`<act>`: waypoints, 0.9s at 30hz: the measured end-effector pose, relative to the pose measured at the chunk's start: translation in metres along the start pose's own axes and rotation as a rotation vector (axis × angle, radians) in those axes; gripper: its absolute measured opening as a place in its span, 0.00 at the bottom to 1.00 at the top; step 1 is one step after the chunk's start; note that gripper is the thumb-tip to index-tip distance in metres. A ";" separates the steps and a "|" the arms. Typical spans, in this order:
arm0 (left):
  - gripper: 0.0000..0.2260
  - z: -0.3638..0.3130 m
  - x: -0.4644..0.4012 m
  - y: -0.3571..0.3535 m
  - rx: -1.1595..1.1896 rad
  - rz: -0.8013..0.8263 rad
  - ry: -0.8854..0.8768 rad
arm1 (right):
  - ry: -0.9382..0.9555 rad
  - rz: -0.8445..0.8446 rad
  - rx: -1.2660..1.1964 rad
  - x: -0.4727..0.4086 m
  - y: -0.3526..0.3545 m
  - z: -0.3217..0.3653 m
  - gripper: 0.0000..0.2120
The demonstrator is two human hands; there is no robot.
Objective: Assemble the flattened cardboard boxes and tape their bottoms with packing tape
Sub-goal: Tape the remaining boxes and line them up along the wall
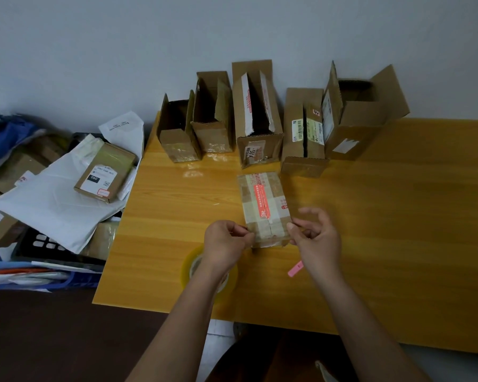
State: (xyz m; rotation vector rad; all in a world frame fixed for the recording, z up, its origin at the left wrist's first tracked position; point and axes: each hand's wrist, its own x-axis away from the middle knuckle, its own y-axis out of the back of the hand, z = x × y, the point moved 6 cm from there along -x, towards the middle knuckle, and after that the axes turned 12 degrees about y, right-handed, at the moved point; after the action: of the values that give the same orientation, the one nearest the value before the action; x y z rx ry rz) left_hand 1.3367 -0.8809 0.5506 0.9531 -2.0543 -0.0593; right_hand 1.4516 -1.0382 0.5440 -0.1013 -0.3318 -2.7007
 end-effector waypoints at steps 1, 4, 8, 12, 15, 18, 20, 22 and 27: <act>0.08 0.002 -0.001 0.000 0.031 0.004 0.018 | -0.007 -0.009 -0.031 -0.001 0.001 -0.001 0.18; 0.06 0.009 -0.005 -0.001 0.157 0.028 0.091 | -0.021 -0.033 -0.098 -0.002 0.002 -0.005 0.19; 0.10 0.016 -0.006 0.000 0.362 0.105 0.168 | -0.068 0.012 -0.073 -0.005 0.001 -0.013 0.12; 0.16 0.021 -0.009 -0.001 0.438 0.151 0.175 | -0.009 0.108 0.069 -0.010 0.002 -0.012 0.08; 0.13 0.011 -0.005 0.007 0.153 0.011 0.042 | -0.014 0.146 0.072 -0.009 0.003 -0.014 0.10; 0.12 0.005 0.000 0.008 0.089 -0.051 -0.073 | -0.021 0.157 0.057 -0.008 0.000 -0.014 0.11; 0.11 0.005 0.003 0.007 0.071 -0.118 -0.089 | -0.024 0.153 0.046 -0.008 -0.002 -0.013 0.10; 0.11 0.006 0.003 0.004 0.070 -0.142 -0.078 | -0.029 0.165 0.034 -0.011 -0.001 -0.014 0.11; 0.04 0.009 0.005 -0.003 0.101 -0.210 -0.047 | 0.007 0.163 0.041 -0.012 0.000 -0.018 0.09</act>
State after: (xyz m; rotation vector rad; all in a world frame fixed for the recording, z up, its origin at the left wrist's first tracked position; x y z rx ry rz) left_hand 1.3303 -0.8884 0.5472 1.2394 -2.0087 -0.0906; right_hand 1.4625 -1.0380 0.5250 -0.1020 -0.3605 -2.5318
